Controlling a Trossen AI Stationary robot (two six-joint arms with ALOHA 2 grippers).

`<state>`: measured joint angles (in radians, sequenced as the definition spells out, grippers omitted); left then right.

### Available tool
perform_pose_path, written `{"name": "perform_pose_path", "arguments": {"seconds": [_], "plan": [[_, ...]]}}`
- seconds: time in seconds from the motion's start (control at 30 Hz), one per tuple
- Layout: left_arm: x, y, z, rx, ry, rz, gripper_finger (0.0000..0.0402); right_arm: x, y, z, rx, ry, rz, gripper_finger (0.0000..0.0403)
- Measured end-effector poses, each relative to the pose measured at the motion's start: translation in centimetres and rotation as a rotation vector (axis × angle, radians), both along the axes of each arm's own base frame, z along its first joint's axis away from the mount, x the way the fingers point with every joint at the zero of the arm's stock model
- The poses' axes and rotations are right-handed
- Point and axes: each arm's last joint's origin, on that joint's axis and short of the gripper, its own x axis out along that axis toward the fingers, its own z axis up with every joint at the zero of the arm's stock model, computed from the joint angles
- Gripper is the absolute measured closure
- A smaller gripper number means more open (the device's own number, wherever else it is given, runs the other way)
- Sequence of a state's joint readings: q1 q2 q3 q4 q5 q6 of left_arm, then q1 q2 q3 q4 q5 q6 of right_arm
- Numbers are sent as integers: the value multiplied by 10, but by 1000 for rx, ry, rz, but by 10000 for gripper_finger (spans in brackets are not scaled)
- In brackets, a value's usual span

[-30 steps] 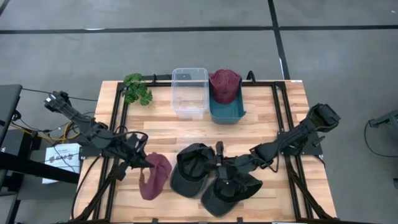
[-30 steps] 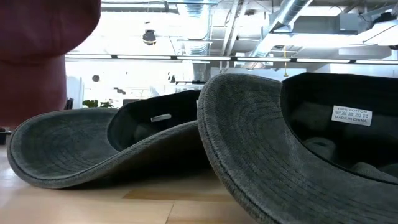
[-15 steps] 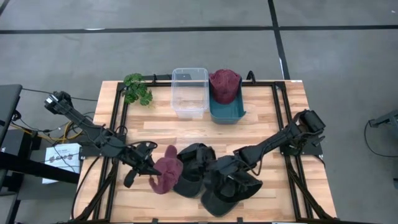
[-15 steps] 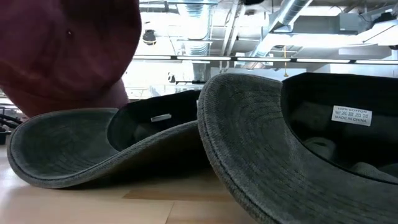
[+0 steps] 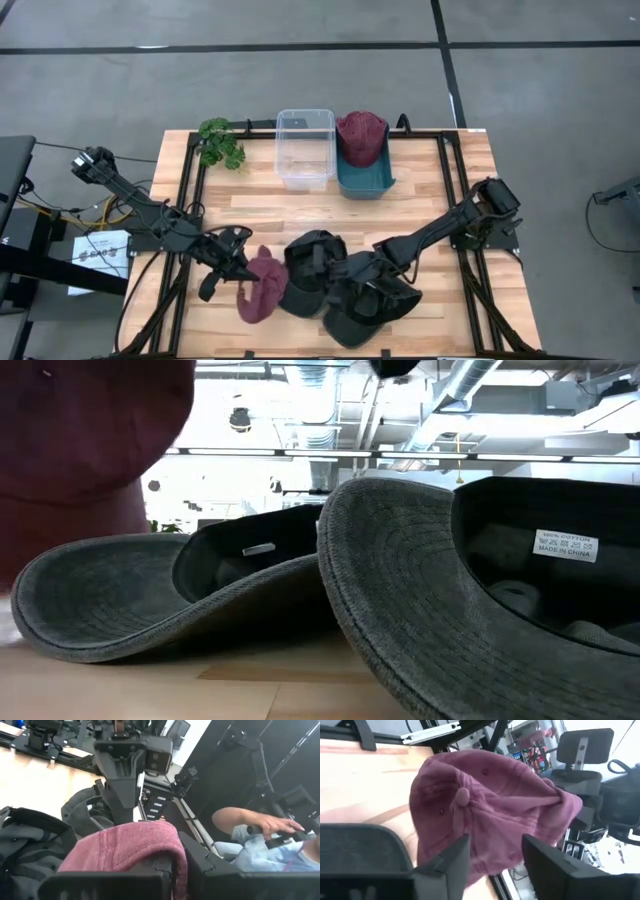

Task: Pick & Place hat
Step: Put the red cap into the blue bin

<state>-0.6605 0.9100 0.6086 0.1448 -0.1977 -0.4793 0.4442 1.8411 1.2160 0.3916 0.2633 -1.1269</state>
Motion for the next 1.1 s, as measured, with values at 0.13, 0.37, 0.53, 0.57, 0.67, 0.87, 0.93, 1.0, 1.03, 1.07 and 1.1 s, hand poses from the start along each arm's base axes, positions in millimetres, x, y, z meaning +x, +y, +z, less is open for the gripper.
{"name": "perform_pose_path", "arguments": {"seconds": [0.13,0.37,0.53,0.57,0.67,0.87,0.93,1.0,1.03,1.07,1.1], "plan": [[0,0,1,-4,-10,20,383,7,2,-7,-46,-17,14,199],[1,0,4,-23,-34,20,383,22,6,-10,-67,-33,29,192],[1,0,6,-35,-50,25,383,27,7,-6,-76,-47,36,200],[1,1,6,-35,-52,36,383,28,7,-7,-81,-41,30,202],[2,2,7,-41,-65,68,383,31,2,-6,-86,-43,21,208],[4,5,12,-71,-108,89,382,35,-8,-6,-90,-41,-6,225],[5,6,13,-74,-114,99,382,36,-12,-6,-91,-41,-13,234],[7,9,13,-75,-117,113,382,38,-15,-6,-91,-42,-22,248],[8,10,13,-76,-118,120,382,38,-17,-6,-91,-42,-26,259],[9,11,13,-75,-118,126,382,39,-18,-6,-91,-43,-29,271],[9,12,13,-75,-119,131,382,39,-20,-6,-92,-43,-33,286]]}}
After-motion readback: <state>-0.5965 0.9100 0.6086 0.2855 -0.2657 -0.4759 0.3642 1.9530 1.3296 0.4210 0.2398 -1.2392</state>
